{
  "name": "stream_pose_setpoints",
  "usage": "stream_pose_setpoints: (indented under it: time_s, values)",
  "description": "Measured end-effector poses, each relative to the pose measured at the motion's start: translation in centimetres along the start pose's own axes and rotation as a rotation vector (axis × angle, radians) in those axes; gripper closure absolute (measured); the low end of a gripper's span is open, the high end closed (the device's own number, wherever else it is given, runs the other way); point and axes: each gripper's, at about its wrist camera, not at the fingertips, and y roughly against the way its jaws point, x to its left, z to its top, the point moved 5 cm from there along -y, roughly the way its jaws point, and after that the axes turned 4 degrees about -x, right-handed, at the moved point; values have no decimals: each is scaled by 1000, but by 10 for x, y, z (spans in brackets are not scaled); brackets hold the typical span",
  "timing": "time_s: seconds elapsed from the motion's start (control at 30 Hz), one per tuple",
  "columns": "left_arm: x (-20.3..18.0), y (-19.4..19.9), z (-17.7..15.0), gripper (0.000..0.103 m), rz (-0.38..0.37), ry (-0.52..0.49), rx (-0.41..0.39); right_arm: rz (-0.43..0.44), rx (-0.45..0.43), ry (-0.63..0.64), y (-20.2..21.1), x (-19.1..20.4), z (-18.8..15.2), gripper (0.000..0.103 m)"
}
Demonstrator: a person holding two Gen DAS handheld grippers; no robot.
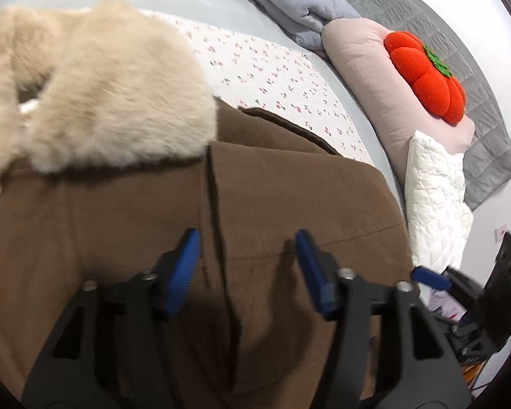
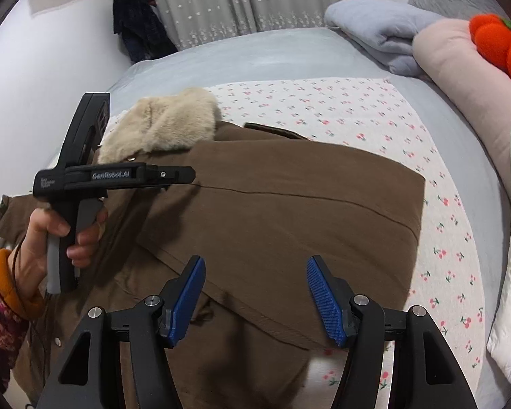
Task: Fold large clothes
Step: 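Grasp the coat side edge with the left tool and fold it over the front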
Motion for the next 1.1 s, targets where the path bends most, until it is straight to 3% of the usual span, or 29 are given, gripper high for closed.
stream_pose_setpoints:
  time_s: [0.07,0.17,0.33,0.47,0.57,0.67,0.93,1.03,1.1]
  values:
    - [-9,-6,1,87,-2,-16,20,-4,-2,-29,2,-9,-1,39]
    - [-31,11,4,90,5,-60,-36,-14,-16,-56,9,-21,-2,39]
    - [-77,88,20,90,-68,-116,-207,-4,-60,-135,27,-42,5,38]
    - [-78,147,28,90,-12,-134,-331,4,-103,-169,42,-50,16,34]
    - [-49,180,23,90,62,-104,-391,8,-116,-166,45,-50,20,28]
    - [-3,190,8,90,128,-28,-384,21,-98,-180,34,-51,22,28]
    - [116,147,-43,90,263,220,-265,103,-29,-295,-21,-56,28,28]
    - [130,135,-52,90,244,265,-250,123,-18,-353,-43,-62,33,29]
    - [128,132,-51,90,246,260,-250,156,-10,-405,-58,-64,35,38]
